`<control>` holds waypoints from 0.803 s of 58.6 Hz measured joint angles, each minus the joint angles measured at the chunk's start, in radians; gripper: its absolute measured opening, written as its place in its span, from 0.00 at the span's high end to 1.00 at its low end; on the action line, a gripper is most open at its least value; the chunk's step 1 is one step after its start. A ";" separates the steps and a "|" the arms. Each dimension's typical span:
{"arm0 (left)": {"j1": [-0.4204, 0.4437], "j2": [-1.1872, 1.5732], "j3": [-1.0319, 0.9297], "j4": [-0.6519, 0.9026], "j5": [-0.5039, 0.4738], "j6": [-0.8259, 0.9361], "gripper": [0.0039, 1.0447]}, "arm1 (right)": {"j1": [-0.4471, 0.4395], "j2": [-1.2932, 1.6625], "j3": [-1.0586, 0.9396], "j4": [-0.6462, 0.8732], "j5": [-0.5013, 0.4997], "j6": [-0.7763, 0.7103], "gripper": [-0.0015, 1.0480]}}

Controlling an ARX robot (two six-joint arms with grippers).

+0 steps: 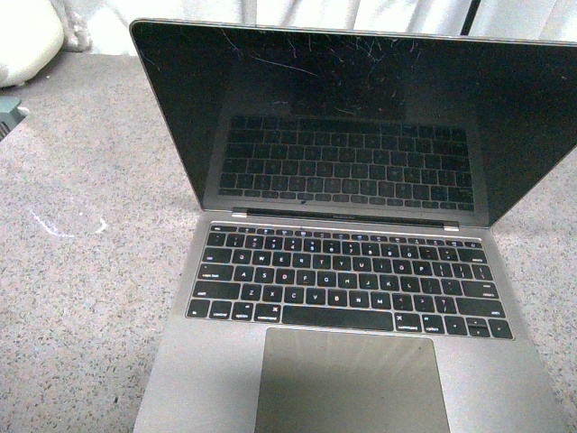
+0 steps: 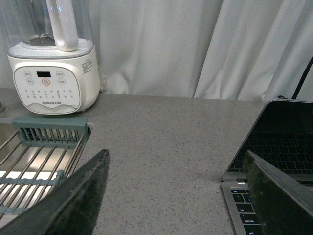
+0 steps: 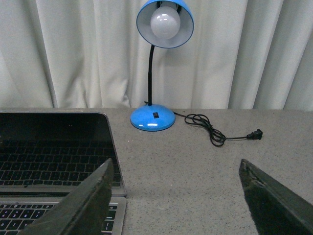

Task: Close laptop

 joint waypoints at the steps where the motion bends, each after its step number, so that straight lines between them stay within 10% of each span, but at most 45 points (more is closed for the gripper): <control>1: 0.000 0.000 0.000 0.000 0.000 0.000 0.38 | 0.000 0.000 0.000 0.000 0.000 0.000 0.37; 13: 0.000 0.000 0.000 0.000 0.000 0.000 0.81 | 0.000 0.000 0.000 0.000 0.002 0.000 0.80; 18: -0.032 -0.010 -0.003 0.111 -0.079 -0.177 0.96 | 0.190 0.069 -0.011 0.335 0.505 -0.062 0.99; 25: -0.016 -0.004 -0.002 0.109 -0.074 -0.261 0.96 | 0.185 0.057 -0.010 0.319 0.638 -0.042 0.99; 47: -0.003 0.443 0.120 0.441 0.006 -0.314 0.96 | -0.133 0.476 0.040 0.554 0.176 -0.055 0.99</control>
